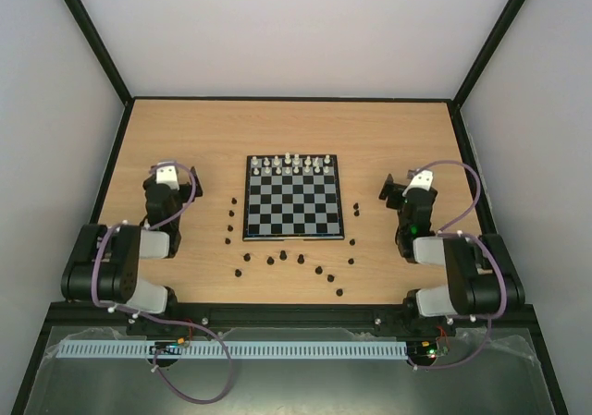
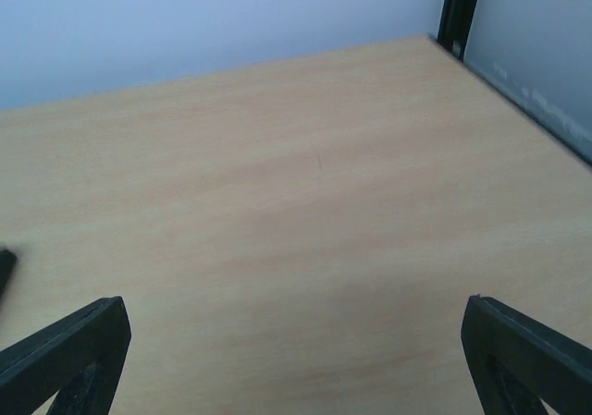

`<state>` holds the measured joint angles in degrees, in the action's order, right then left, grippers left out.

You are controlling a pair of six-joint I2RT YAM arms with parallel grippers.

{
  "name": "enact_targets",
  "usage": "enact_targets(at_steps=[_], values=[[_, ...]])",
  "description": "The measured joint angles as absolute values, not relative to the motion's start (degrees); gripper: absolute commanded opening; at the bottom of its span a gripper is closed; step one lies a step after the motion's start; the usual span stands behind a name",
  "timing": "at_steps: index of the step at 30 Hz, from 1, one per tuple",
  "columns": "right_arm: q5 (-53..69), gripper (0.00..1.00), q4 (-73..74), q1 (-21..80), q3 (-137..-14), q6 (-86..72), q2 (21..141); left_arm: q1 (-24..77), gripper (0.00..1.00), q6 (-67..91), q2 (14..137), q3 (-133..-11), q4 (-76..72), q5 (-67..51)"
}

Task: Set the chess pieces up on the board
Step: Pick up the chess piece at the center of the board.

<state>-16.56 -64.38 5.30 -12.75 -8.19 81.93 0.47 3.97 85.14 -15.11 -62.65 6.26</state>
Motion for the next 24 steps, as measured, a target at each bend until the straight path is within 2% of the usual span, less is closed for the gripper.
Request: enact_targets(at_steps=[6, 12, 18, 24], values=[[-14.04, 0.99, -48.75, 5.30, -22.48, -11.68, 70.52, 3.64, 0.99, 1.85, 73.12, -20.64, -50.65, 7.92], [-8.97, 0.99, -26.20, 5.37, -35.90, -21.30, 61.87, 8.49, 0.99, 2.15, 62.59, -30.35, -38.48, 8.58], [-3.01, 0.99, -7.75, 5.39, -48.45, -32.23, 60.12, 16.67, 0.99, 6.26, 57.69, -40.10, -24.75, 10.48], [7.42, 0.99, 2.59, 5.28, -46.96, -36.36, 61.60, 19.07, 0.99, 17.69, 54.11, -47.46, -9.80, 10.83]])
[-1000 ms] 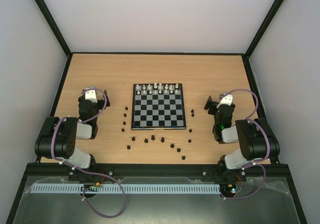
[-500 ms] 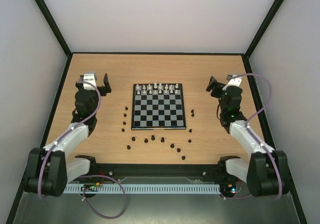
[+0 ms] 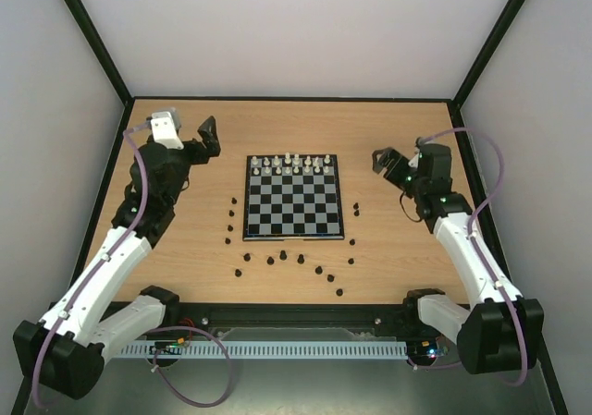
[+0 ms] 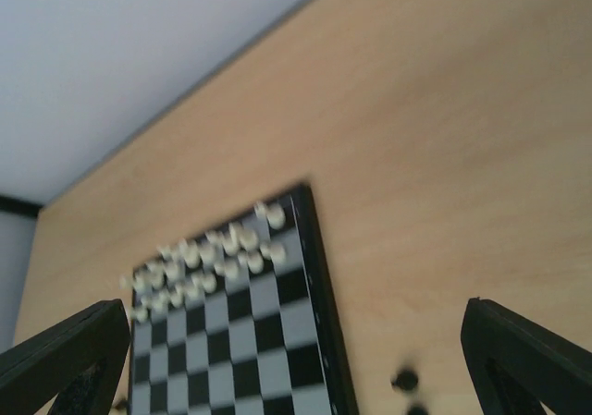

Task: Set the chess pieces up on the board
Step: Pick up the chess piece at the center of the board.

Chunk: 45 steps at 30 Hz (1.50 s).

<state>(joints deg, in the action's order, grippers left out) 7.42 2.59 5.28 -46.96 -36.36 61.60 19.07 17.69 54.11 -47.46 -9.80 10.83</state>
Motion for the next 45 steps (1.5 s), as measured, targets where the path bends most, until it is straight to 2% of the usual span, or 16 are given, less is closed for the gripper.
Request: enact_targets(at_steps=[7, 14, 22, 32, 45], values=[[8.19, 0.99, 8.93, 7.88, -44.12, -33.08, 61.78, 18.52, 0.99, 24.88, 55.88, -50.41, 2.15, 6.24], [-1.87, 1.00, 13.89, 16.38, -49.63, -29.41, 68.64, 17.67, 0.99, 27.57, 59.88, -48.07, 4.73, 0.82], [-12.53, 0.85, 16.16, 20.75, -53.82, -27.38, 78.17, 17.72, 0.99, 28.77, 66.43, -46.87, 5.02, -2.37], [-14.85, 0.64, 16.62, 21.26, -54.72, -25.91, 83.77, 19.11, 0.99, 31.88, 67.48, -43.77, 4.19, 2.20], [-14.52, 0.63, 16.25, 25.78, -54.92, -25.87, 89.45, 26.33, 0.99, 31.92, 74.74, -45.30, 4.36, 5.48]])
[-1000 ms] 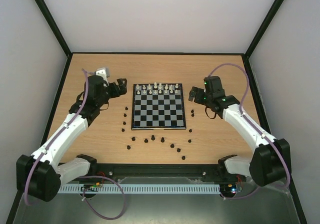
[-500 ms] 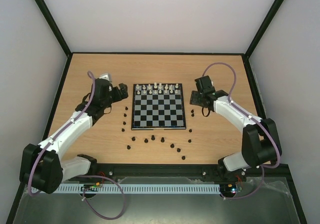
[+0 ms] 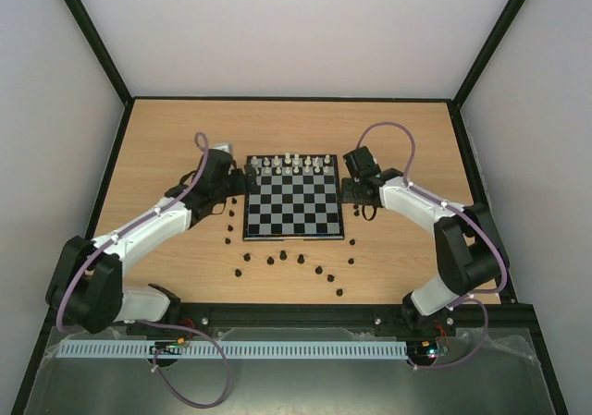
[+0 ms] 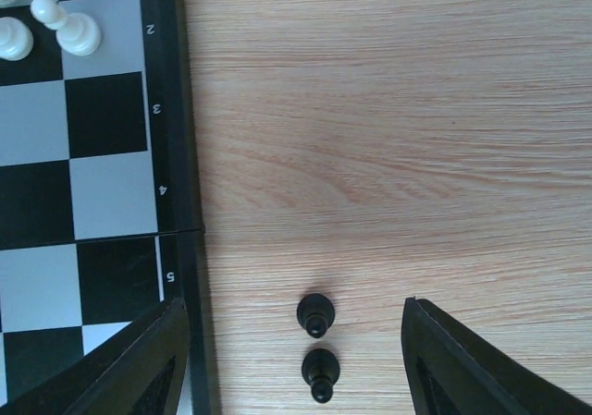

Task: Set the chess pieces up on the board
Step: Pick up the chess piece at the center of the board.

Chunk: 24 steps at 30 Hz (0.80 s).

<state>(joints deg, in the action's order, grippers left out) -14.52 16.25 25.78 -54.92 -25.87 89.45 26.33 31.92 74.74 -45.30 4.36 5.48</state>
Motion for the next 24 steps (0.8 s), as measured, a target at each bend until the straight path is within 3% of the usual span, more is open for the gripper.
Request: enact_targets(at_steps=[17, 24], values=[[-13.91, 0.69, 16.21, 27.27, -54.92, -25.87, 86.91, 44.10, 0.99, 34.24, 83.29, -51.05, 6.24, 13.56], [-14.31, 0.70, 16.25, 27.27, -54.92, -25.85, 86.67, 44.29, 0.99, 33.78, 86.26, -54.00, 8.25, 16.12]])
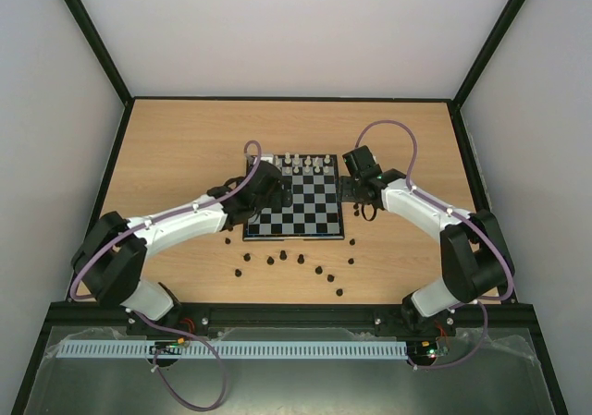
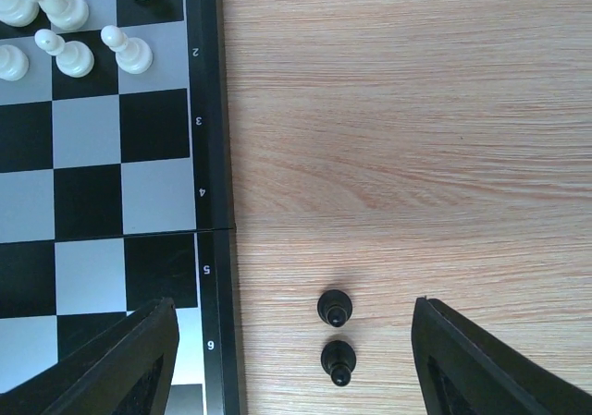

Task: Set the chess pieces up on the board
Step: Pick up the chess piece at the center of the board.

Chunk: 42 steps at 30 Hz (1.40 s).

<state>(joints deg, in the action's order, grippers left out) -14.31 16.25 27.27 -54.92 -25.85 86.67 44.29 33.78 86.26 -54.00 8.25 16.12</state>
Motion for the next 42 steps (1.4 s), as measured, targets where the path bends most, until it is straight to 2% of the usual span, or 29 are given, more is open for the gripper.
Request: enact_targets(at_steps=[3, 7, 13, 25, 42], values=[[-14.50, 0.68, 16.25, 27.27, -54.92, -25.67, 86.67, 43.83, 0.99, 33.34, 86.61, -54.19, 8.03, 17.78], [-14.24, 0.58, 16.25, 27.27, -54.92, -25.08, 86.67, 41.93, 0.99, 33.21, 86.98, -54.15, 7.97, 18.74], [-14.57, 0.56, 16.49, 27.27, -54.92, -24.60, 87.44, 39.79, 0.99, 33.52, 86.96, -51.88, 6.52, 18.65], [-16.14, 0.38, 16.86, 27.24, -56.86, -24.67, 96.95, 35.59, 0.99, 33.65, 84.77, -47.40, 5.23, 15.92], [-15.16, 0.24, 16.82, 24.99, -57.34, -25.04, 98.10, 33.71, 0.99, 33.56, 84.33, -46.92, 4.58, 13.87]])
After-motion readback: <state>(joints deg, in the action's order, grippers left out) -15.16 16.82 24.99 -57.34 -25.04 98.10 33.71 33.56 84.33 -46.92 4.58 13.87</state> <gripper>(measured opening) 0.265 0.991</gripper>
